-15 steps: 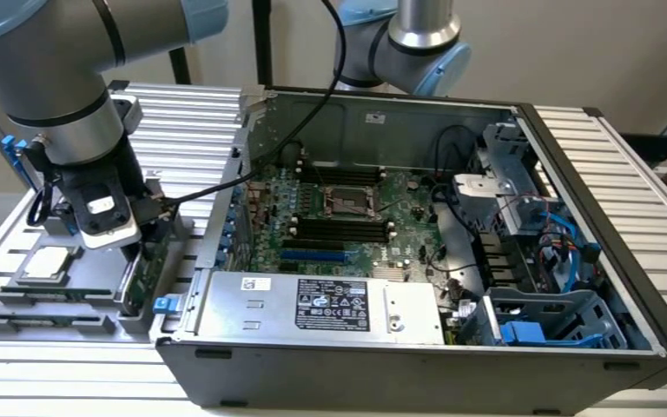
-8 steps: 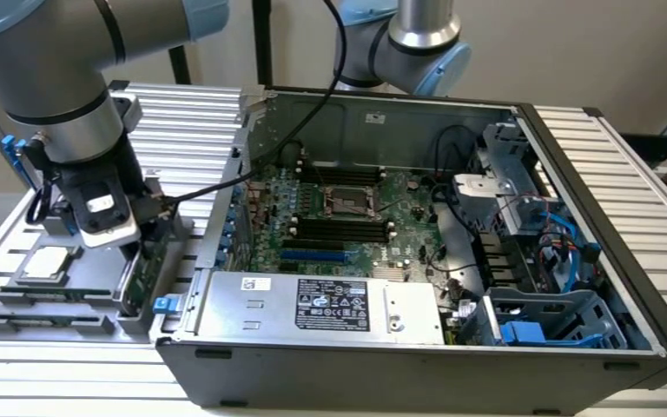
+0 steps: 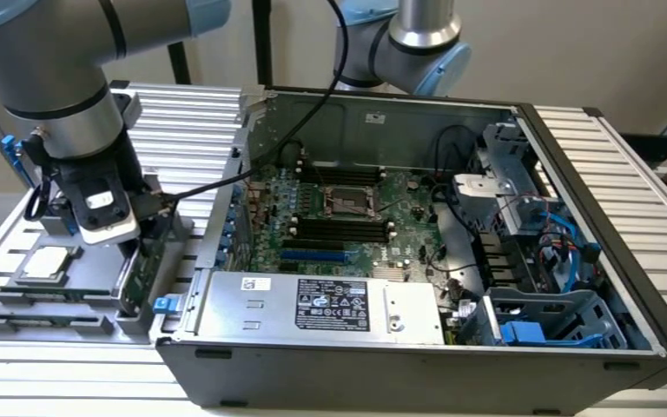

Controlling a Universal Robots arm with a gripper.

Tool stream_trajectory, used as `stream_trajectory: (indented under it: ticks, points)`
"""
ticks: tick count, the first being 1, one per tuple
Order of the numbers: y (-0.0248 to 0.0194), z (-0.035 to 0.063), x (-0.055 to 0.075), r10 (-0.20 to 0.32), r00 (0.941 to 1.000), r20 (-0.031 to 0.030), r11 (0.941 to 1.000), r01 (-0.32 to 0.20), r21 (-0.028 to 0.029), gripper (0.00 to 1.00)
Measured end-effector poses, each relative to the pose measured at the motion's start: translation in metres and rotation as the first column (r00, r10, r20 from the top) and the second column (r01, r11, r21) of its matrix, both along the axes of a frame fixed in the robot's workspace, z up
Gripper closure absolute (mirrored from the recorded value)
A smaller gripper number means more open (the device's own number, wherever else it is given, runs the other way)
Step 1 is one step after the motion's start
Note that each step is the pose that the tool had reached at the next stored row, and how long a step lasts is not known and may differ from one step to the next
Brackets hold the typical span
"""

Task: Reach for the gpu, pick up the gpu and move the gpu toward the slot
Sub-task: 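Pick up the gpu and move the gpu toward the slot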

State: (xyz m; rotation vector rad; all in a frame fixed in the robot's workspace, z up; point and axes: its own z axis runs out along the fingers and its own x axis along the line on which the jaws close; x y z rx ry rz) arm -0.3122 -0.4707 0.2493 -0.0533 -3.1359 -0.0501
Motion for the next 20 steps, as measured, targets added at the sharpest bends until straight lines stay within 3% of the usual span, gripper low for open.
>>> stream_trajectory:
  ticks: [12,16,20]
  points:
    - [0.0,0.0128,0.002,0.004,0.9999,-0.015,1.0,-0.004,0.0001,0.74]
    - [0.0,0.0236,0.002,0.004,0.9998,-0.021,1.0,-0.004,0.0003,0.74]
    - [0.0,0.0406,0.003,0.004,0.9996,-0.0263,1.0,-0.004,0.0002,0.74]
